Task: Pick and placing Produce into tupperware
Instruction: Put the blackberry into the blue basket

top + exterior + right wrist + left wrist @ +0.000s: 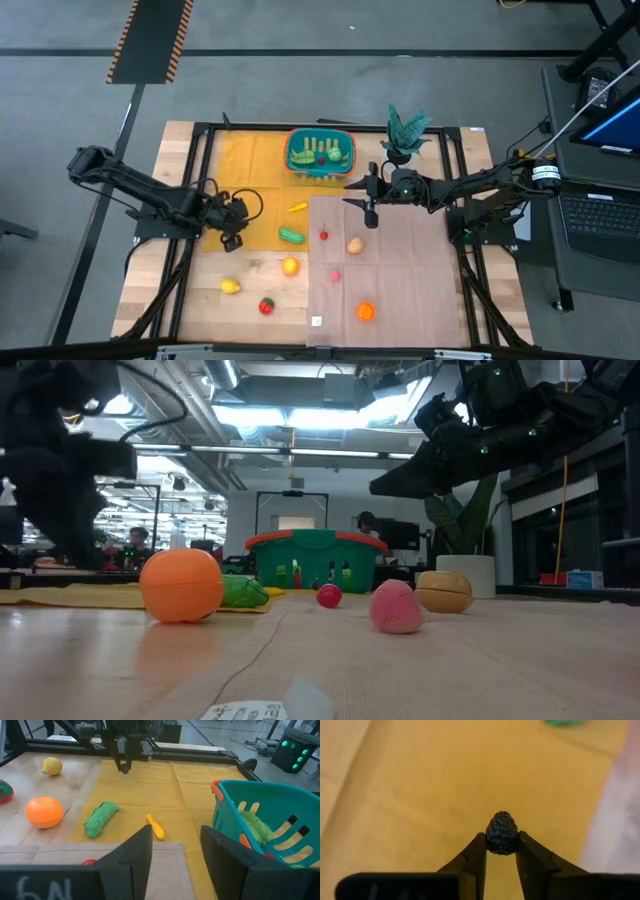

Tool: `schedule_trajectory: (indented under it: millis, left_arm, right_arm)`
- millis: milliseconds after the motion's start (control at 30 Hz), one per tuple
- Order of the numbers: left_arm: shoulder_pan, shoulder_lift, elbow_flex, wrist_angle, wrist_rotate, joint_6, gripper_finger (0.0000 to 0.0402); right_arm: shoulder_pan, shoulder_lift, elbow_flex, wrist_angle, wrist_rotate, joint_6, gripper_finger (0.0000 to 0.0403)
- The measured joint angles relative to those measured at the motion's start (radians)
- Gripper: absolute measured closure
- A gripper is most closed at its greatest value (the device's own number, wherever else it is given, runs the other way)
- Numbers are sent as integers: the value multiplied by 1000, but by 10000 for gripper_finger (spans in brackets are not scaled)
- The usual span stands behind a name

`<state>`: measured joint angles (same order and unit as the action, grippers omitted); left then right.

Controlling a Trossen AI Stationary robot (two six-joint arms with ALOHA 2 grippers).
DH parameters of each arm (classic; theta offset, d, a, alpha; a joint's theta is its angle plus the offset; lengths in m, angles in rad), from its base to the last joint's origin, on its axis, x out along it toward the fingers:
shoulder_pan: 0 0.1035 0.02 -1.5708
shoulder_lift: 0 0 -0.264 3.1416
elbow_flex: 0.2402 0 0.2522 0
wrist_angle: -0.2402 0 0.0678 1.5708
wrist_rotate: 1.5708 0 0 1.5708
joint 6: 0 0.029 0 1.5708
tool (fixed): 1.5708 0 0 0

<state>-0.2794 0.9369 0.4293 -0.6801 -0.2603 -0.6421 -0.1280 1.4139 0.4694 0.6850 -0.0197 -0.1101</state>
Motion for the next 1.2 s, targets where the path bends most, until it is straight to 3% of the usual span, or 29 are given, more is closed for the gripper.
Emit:
schedule_trajectory:
  millis: [200, 400, 600, 933, 1200]
  left_arm:
    - [0, -35, 24, 1, -53, 50, 331]
    - [0, -73, 24, 83, -182, 108, 328]
    - [0, -94, -62, 481, -200, 315, 332]
    - [42, -94, -279, 1065, -161, 459, 330]
    - [109, -94, -399, 1342, -95, 501, 331]
  right_arm:
    - [0, 0, 0, -8, 0, 0, 234]
    - [0, 0, 0, -11, 0, -1, 234]
    - [0, 0, 0, -22, 0, 0, 234]
    - [0, 0, 0, -28, 0, 1, 234]
    - [0, 0, 0, -28, 0, 4, 234]
